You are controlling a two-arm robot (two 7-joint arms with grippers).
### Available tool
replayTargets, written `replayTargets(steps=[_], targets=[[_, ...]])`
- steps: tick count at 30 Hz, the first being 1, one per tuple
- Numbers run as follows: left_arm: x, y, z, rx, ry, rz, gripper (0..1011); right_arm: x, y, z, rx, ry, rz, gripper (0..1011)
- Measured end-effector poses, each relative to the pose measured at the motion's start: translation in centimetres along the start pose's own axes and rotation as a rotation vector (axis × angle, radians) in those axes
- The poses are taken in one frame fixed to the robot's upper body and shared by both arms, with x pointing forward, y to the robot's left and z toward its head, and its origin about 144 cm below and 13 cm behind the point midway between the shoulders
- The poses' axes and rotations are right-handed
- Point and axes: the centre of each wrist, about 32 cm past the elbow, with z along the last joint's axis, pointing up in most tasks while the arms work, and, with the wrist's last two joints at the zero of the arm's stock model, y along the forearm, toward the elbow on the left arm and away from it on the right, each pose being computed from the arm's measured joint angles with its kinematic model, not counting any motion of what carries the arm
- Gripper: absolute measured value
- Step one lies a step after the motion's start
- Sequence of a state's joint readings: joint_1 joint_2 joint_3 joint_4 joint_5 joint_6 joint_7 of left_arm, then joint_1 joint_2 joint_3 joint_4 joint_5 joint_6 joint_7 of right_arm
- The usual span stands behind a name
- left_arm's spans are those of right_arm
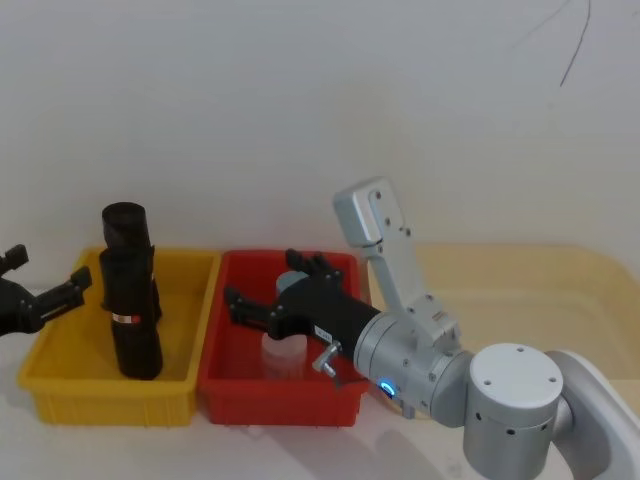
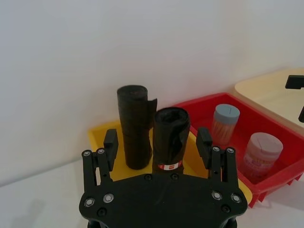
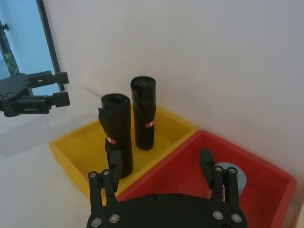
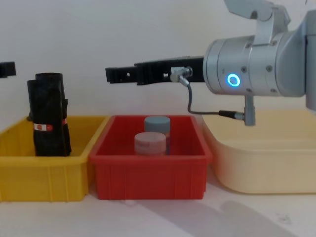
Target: Pick up the garbage bag with the one hand and transfer it to the other hand.
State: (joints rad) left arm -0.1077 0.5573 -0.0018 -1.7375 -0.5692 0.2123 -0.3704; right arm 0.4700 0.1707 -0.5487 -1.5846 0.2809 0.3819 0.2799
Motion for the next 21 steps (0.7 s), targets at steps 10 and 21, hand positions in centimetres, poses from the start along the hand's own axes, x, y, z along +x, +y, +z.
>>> replayTargets(steps=[10,21], targets=[[0.7,-1.0,-1.0,0.029,0.019,-0.017,1000,0.5,0.1,-0.5,-0.038,0.006,0.012,1002],[1.1,-3.0,-1.0,0.035,0.034,-0.065,1000,1.8,0.1,-0.8,-0.062,0.019,-0.001,1002]])
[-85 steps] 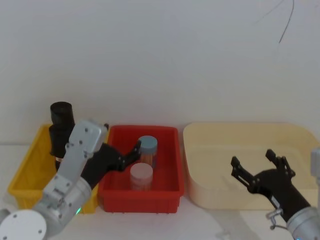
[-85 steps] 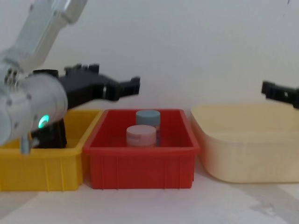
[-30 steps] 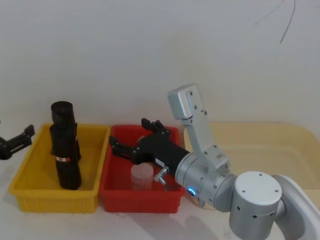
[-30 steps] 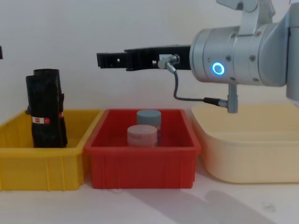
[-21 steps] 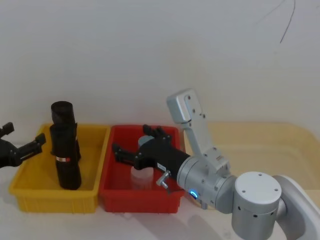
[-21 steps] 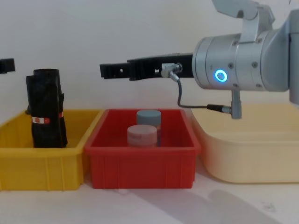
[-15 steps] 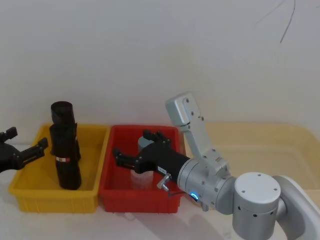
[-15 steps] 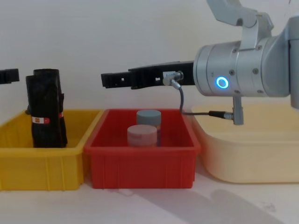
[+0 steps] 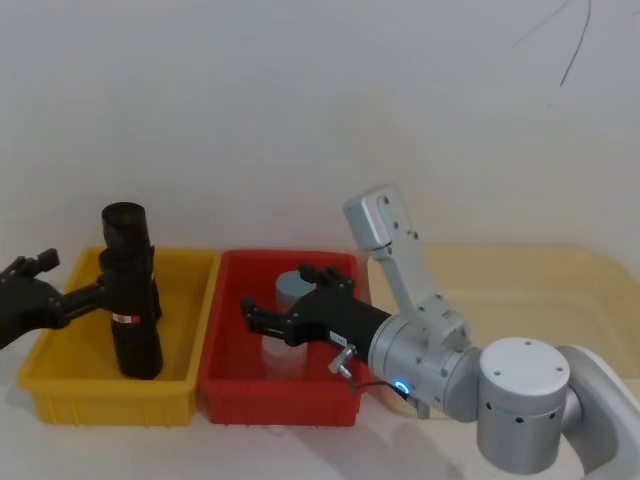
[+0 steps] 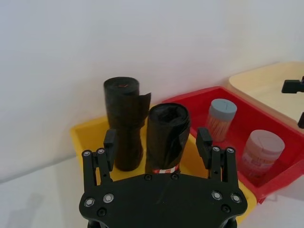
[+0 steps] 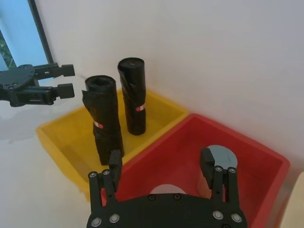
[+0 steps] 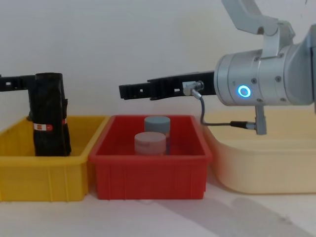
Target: Pick up the garbage bag with the one hand and transfer it to the other hand.
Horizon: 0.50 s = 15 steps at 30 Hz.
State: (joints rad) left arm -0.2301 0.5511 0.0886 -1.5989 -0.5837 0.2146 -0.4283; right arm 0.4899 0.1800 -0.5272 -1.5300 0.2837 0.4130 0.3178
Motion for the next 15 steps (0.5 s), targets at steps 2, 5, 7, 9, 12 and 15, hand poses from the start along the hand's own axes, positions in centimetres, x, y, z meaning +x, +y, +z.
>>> replayTargets(steps=[2,5,7,9,12,15], targets=[[0.1,-0.5,0.0,0.003,0.004,-0.012,1000,0.2,0.0,-0.1,-0.005,0.004,-0.001,1002],[0.1,-1.1,0.1,0.008,0.007,-0.025,1000,0.5,-0.1,-0.3,-0.012,0.009,-0.002,1002],[0.1,-1.4,0.1,0.011,0.009,-0.029,1000,0.6,-0.1,-0.4,-0.015,0.012,-0.002,1002],[0.2,-1.7,0.0,0.016,0.010,-0.032,1000,0.7,-0.1,-0.5,-0.020,0.014,-0.003,1002],[0.2,-2.1,0.0,0.022,0.008,-0.034,1000,0.9,-0.1,-0.7,-0.027,0.019,-0.002,1002],[0.2,-2.6,-0.2,0.035,0.005,-0.034,1000,1.2,-0.1,-1.0,-0.037,0.023,-0.002,1002]])
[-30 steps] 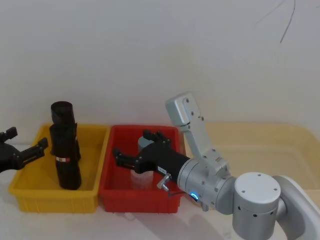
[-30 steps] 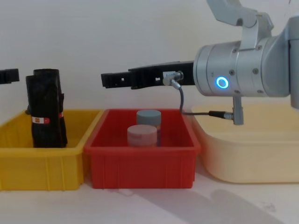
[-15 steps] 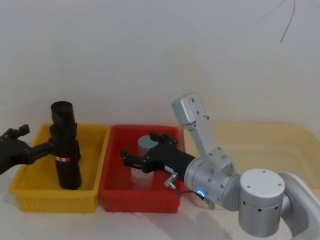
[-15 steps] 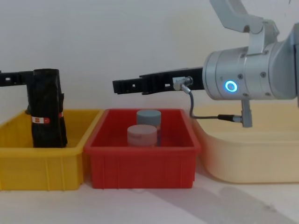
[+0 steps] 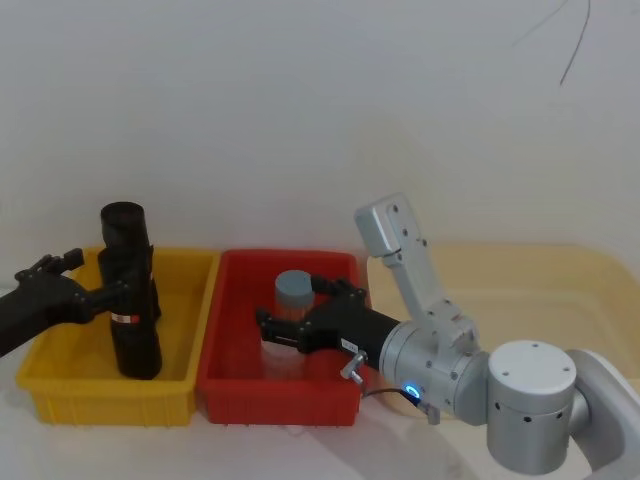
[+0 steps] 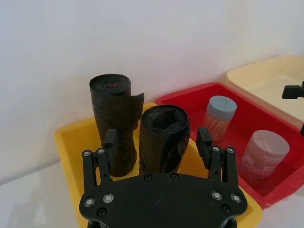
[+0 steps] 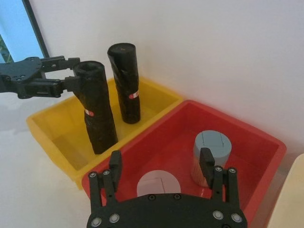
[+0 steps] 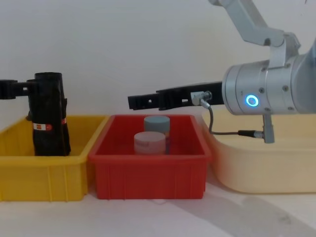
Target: Pick up the garbage bag with the one hand and transfer it to the other hand.
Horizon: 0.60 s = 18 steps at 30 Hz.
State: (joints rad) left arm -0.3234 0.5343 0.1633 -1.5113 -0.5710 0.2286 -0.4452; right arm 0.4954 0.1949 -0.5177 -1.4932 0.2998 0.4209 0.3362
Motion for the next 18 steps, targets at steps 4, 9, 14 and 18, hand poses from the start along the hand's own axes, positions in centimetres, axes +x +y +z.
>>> replayTargets(steps=[4,9,14,18], targets=[[0.0,-0.5,-0.2,0.011,-0.002,-0.001,1000,0.3,0.0,-0.2,-0.008,0.003,0.001,1002],[0.1,-1.3,-0.4,0.023,-0.001,-0.011,1000,0.7,0.1,-0.4,-0.019,0.007,0.000,1002],[0.0,-2.2,-0.6,0.030,0.000,-0.028,1000,1.0,0.1,-0.6,-0.031,0.013,0.001,1002],[0.0,-2.9,-0.7,0.034,-0.002,-0.041,1000,1.1,0.1,-0.8,-0.038,0.017,0.007,1002]])
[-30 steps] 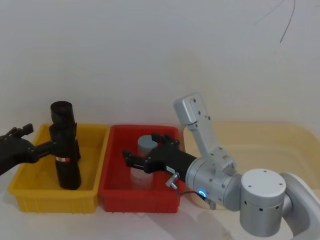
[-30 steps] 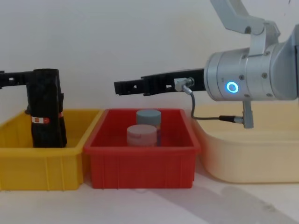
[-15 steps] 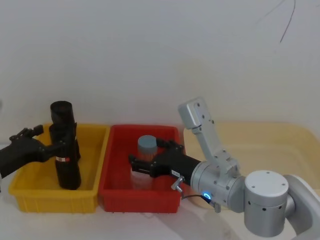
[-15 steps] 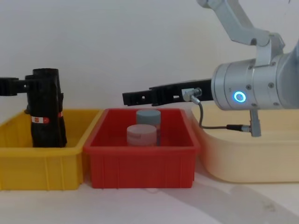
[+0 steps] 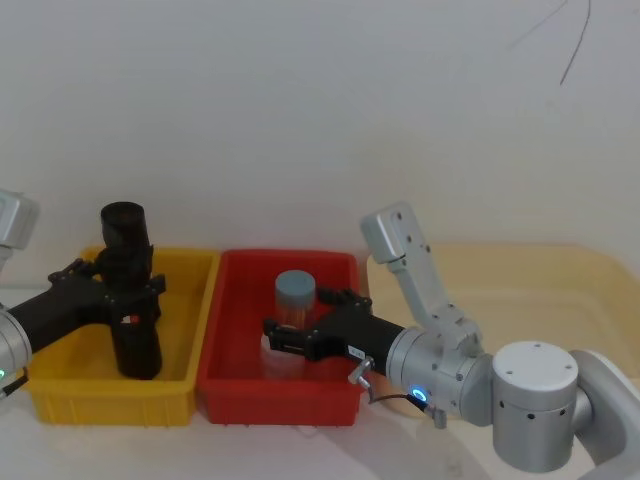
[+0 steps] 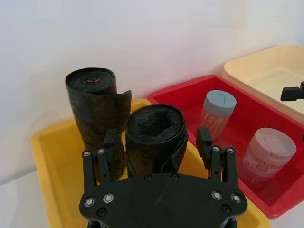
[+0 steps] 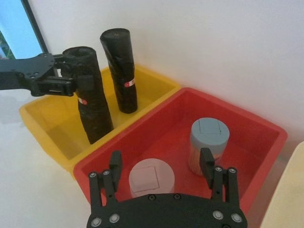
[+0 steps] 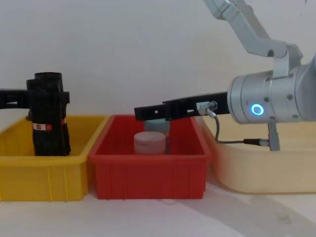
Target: Pick up the garbage bag with the one hand and transfer it to the other hand.
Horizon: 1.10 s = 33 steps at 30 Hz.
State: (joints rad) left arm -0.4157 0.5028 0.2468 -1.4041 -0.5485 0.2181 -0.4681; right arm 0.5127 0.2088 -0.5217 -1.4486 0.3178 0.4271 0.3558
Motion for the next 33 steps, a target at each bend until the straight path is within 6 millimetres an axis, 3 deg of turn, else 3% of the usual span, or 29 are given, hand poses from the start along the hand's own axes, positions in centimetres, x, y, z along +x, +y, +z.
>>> replayTargets(steps=[33], targets=[[0.0,-1.3,-0.2,0.009,-0.004,-0.026,1000,0.9,1.8,-1.3,-0.074,0.032,0.055,1002]])
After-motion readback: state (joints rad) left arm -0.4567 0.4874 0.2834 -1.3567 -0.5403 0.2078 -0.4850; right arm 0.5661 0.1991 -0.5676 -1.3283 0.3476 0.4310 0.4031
